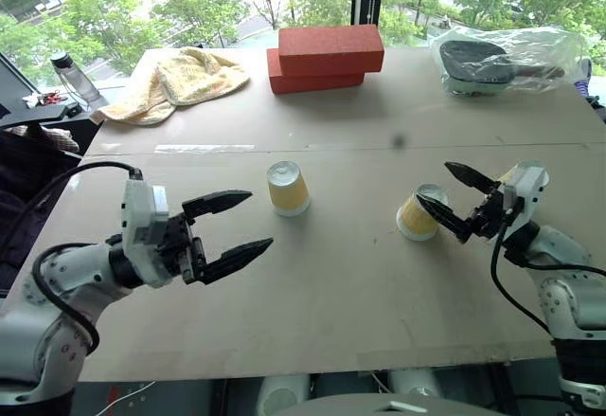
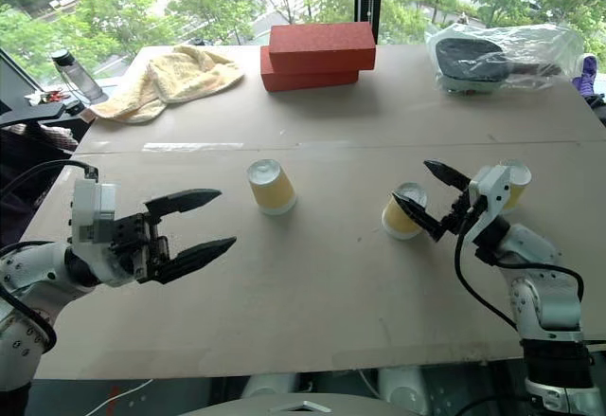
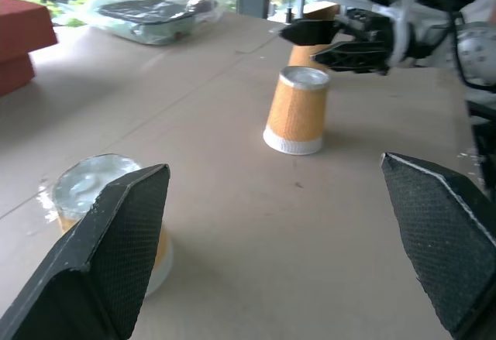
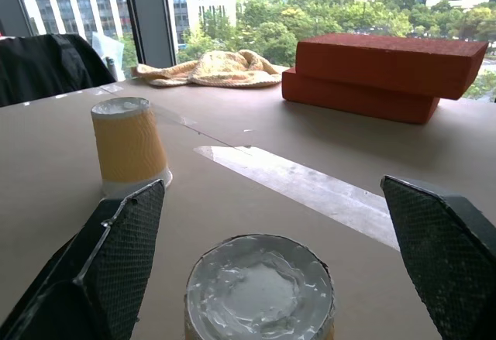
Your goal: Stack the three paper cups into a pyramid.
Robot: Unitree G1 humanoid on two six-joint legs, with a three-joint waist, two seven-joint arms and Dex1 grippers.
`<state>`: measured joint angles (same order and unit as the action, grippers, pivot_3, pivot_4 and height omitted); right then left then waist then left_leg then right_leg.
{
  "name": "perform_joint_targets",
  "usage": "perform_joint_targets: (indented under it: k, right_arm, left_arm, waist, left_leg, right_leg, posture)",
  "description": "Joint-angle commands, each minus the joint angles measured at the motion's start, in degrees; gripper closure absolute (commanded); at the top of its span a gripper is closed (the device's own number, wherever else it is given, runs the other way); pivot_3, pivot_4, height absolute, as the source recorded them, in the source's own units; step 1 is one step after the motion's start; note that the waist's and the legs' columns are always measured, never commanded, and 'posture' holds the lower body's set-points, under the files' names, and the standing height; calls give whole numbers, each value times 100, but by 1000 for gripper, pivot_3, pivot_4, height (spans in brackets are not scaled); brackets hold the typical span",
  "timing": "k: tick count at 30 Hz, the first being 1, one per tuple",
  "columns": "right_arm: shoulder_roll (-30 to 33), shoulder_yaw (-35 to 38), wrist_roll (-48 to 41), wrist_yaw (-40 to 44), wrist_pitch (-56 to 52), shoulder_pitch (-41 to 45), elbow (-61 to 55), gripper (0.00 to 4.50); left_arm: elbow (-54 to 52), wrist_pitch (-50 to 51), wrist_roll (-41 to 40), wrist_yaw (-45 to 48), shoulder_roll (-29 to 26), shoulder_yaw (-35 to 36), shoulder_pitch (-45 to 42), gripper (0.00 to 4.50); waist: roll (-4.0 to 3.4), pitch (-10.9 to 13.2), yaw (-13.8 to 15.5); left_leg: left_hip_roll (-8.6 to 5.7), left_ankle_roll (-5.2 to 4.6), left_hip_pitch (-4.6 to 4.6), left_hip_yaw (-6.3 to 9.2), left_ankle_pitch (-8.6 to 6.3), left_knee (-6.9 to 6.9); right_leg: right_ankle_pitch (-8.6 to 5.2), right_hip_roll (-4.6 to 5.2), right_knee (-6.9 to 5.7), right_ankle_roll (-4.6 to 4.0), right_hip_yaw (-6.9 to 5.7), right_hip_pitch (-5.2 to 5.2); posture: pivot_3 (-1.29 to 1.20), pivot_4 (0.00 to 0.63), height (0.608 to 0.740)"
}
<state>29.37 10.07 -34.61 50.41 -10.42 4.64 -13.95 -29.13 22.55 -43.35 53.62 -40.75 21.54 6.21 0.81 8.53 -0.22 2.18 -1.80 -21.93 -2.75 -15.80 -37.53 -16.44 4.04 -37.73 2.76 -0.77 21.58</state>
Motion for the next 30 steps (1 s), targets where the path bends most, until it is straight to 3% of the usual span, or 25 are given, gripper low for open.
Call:
perform_joint_targets:
  k: [1, 8, 25, 28, 30]
  right_arm:
    - [363, 414, -858, 518, -338, -237, -696, 94]
    - [939, 614, -1218, 1088, -641, -835, -1079, 94]
    - [934, 856, -954, 1069, -284, -1287, -1213, 94]
    - [933, 871, -943, 1028, -292, -1276, -1196, 0]
    - [929, 865, -920, 1015, -280, -1295, -1196, 0]
  left_arm:
    - [321, -499, 892, -857, 606, -482, -158, 0]
    - [1302, -1191, 1938, -1491, 1343, -1128, -694, 0]
    - [3668, -2160, 2398, -1214, 1957, -1634, -2366, 0]
    - [3607, -2134, 2333, -1115, 2008, -1679, -2371, 807]
    - [3570, -2184, 2293, -1048, 2021, -1652, -2355, 1839]
  waist:
    - [7, 1, 8]
    - [14, 1, 33]
    - [19, 0, 98]
    - [18, 0, 96]
    - [18, 1, 97]
  left_leg:
    - [-1, 0, 0, -1, 0, 0]
    - [1, -2, 0, 3, -1, -1]
    - [-1, -1, -6, 0, 0, -19]
    - [-1, -1, -5, 0, 0, -22]
    - [0, -1, -5, 1, 0, -22]
  right_leg:
    - [0, 1, 0, 0, 1, 0]
    - [1, 0, -2, 0, -1, 0]
    - [2, -5, -5, 3, -19, 0]
    - [2, -6, -8, 3, -18, 0]
    - [2, -6, -8, 3, -18, 0]
  posture:
    - [0, 150, 730]
    - [0, 150, 730]
    - [0, 150, 730]
    - [0, 150, 730]
    - [0, 150, 730]
